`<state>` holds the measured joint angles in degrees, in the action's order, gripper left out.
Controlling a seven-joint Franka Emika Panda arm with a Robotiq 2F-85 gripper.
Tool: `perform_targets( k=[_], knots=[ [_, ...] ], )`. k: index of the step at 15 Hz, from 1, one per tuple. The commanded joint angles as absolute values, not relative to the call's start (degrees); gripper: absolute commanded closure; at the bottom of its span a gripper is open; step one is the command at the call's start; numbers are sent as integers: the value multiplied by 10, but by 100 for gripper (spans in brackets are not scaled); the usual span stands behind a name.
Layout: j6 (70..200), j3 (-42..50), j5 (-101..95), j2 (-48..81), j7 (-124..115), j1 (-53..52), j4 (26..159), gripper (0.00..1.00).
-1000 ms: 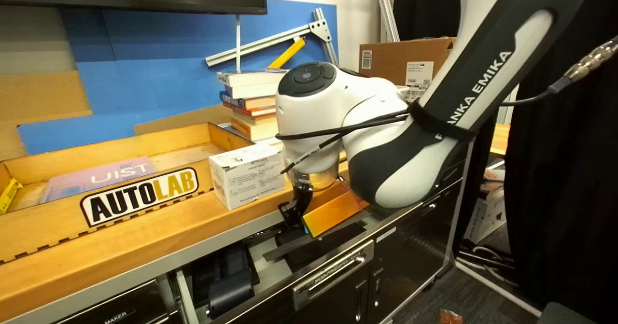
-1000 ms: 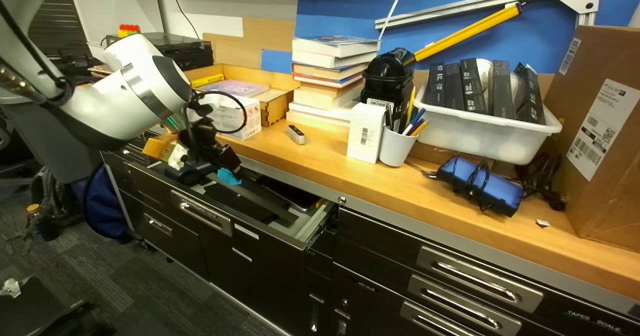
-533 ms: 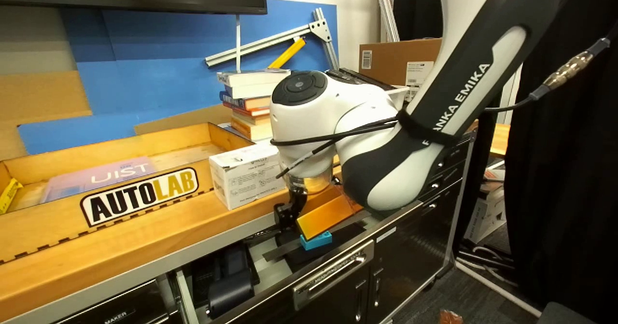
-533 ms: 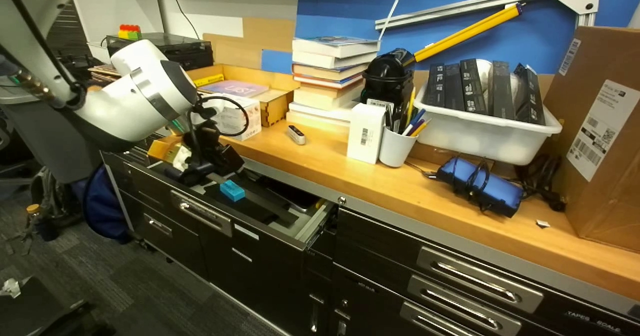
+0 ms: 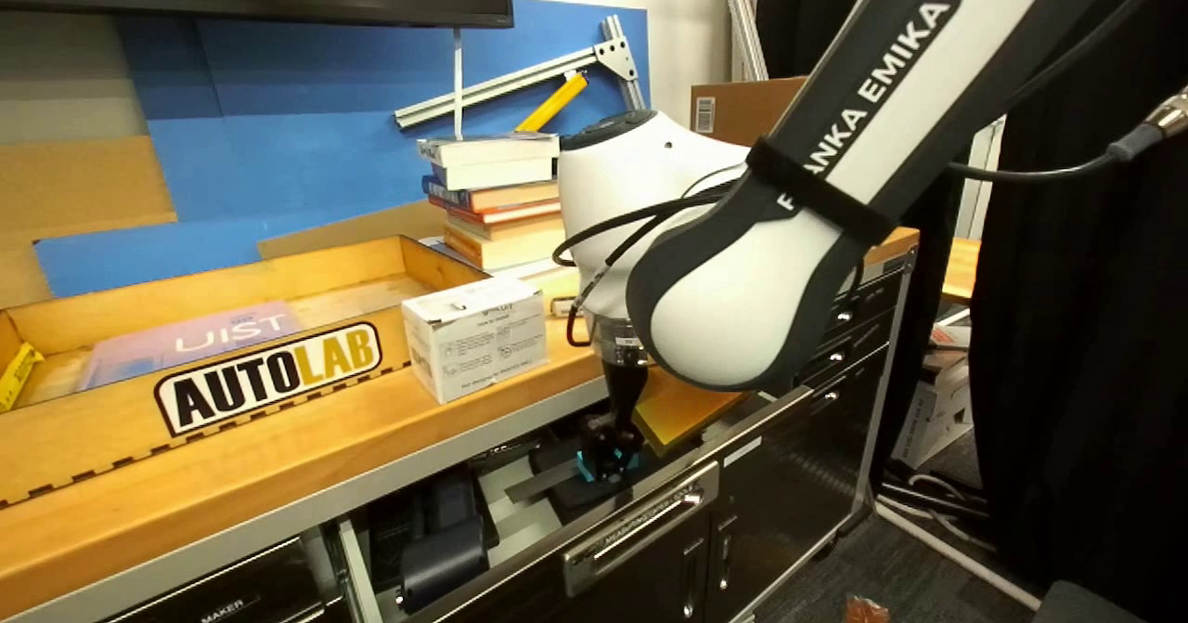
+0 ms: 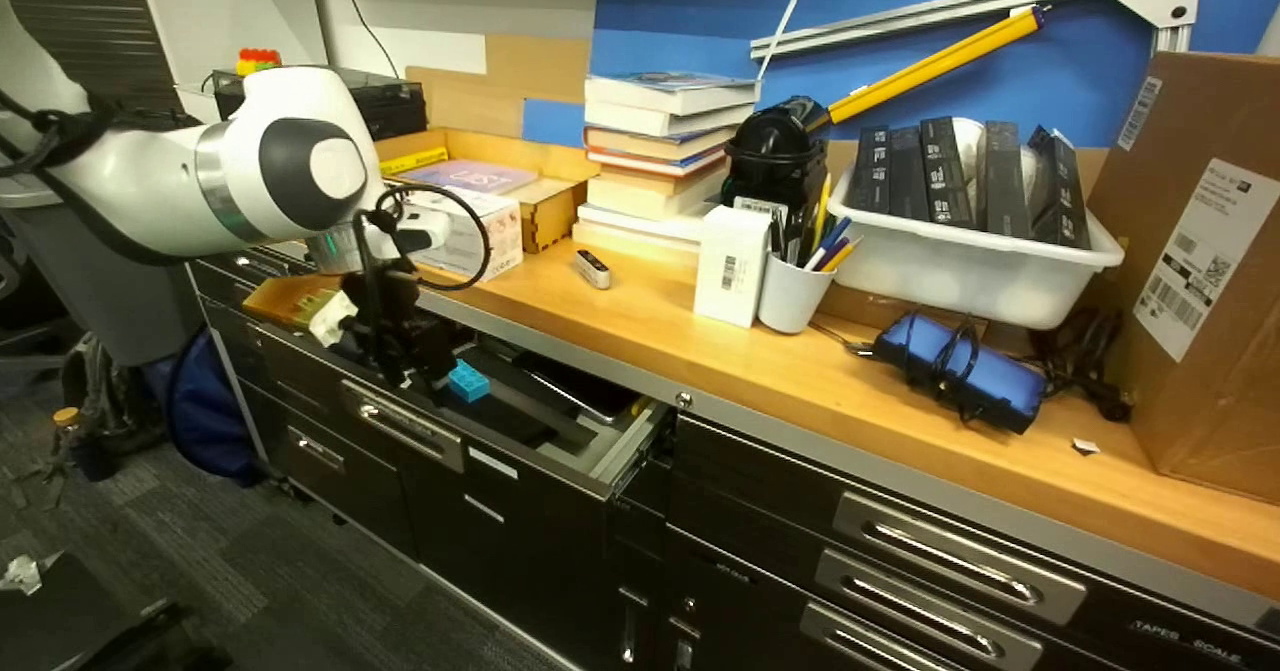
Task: Pick up the blue object from the counter and put it in the open drawer and close it
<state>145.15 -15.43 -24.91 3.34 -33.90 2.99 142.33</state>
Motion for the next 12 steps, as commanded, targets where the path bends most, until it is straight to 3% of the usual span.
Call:
perform_targets(
  k=[1, 2, 7, 12],
  knots=[
    [1368, -179, -117, -5, -184, 55, 1432, 0],
    [1335, -124, -87, -21, -140, 10, 1428, 0],
    [1217, -71, -68, -58, -51, 2, 1407, 0],
    [1282, -56, -75, -21, -54, -5, 1428, 0]
  ],
)
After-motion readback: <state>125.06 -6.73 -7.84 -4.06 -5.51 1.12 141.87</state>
